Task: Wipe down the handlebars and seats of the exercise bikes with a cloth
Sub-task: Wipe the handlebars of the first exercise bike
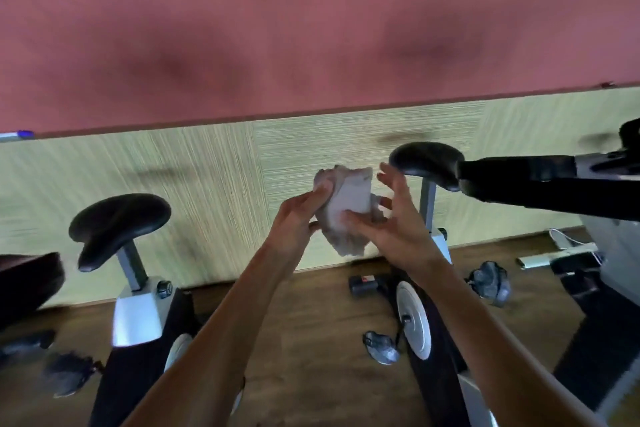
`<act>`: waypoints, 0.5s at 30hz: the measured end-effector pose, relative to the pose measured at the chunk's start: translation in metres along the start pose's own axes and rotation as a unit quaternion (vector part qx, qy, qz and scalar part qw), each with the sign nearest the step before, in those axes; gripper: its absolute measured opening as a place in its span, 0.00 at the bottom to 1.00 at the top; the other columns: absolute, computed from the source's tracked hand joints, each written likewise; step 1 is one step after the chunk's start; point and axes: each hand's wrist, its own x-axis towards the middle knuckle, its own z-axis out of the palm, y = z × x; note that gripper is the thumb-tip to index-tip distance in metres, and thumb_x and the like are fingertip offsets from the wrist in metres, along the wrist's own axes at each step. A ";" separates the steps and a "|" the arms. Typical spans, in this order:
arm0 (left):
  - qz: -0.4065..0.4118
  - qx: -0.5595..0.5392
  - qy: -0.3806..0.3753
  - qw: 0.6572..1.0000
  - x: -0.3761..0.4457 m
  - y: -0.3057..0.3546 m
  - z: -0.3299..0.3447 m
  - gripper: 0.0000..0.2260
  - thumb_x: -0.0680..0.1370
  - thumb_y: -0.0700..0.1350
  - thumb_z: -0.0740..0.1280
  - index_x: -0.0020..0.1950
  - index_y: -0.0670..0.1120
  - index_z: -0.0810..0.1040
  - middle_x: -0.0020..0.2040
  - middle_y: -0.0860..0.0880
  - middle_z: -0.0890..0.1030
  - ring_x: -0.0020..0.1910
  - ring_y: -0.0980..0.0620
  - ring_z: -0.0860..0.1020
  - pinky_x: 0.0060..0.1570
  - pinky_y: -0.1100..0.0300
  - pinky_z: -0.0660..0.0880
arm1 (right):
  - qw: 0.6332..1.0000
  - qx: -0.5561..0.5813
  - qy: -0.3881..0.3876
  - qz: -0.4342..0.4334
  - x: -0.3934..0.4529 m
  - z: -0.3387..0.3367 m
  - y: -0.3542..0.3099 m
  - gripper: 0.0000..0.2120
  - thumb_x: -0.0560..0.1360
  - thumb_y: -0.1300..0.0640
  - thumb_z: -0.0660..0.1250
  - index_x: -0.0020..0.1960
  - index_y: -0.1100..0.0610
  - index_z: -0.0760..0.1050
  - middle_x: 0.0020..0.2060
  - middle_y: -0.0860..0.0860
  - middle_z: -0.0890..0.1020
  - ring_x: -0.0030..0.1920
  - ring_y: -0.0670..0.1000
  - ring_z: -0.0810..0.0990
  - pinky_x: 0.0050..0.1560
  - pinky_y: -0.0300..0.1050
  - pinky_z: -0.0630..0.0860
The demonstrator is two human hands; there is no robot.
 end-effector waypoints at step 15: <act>0.198 0.034 0.042 0.979 0.138 0.054 0.103 0.13 0.77 0.55 0.74 0.58 0.55 0.76 0.52 0.58 0.85 0.52 0.60 0.83 0.54 0.58 0.80 | 0.952 -0.106 0.255 -0.133 0.091 -0.014 -0.017 0.10 0.73 0.70 0.68 0.51 0.59 0.75 0.36 0.52 0.81 0.37 0.53 0.79 0.39 0.58 0.77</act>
